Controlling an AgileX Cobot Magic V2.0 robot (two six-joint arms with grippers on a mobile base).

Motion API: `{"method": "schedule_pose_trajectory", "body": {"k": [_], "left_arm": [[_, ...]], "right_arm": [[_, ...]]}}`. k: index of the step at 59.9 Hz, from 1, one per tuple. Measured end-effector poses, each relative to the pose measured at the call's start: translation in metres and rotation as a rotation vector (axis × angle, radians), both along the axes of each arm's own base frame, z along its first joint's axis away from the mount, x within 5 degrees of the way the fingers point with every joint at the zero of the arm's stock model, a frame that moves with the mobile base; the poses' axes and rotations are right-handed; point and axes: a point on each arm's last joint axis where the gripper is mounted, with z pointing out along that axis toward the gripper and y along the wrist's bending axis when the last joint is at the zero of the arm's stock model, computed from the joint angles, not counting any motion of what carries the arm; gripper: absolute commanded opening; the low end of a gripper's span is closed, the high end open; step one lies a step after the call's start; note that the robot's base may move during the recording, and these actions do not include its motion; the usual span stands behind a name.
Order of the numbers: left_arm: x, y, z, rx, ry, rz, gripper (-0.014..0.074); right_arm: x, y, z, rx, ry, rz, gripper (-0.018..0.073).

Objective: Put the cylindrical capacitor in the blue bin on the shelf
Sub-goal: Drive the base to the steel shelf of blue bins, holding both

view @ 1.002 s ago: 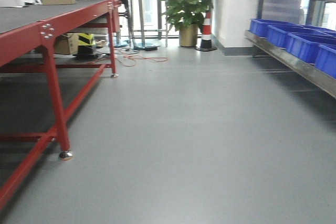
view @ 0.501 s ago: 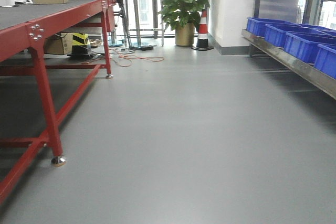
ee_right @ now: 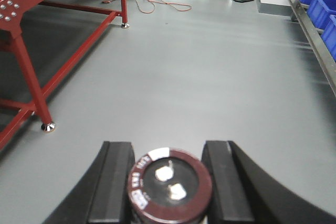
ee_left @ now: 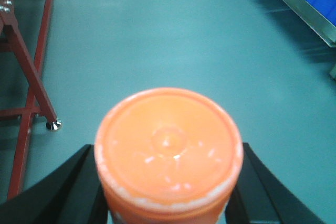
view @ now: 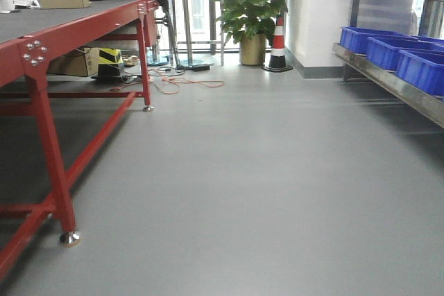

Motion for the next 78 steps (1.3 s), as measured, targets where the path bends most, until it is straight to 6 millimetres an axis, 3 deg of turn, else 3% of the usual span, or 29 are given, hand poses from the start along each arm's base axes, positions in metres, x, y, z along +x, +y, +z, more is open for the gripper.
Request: {"method": "schedule_pose_trajectory", "body": {"k": [78], "left_arm": [[0.0000,0.0000,0.0000,0.000,0.000,0.000,-0.0111]], "right_arm": [[0.0000,0.0001,0.0000,0.002,0.000,0.001,-0.0130]]}}
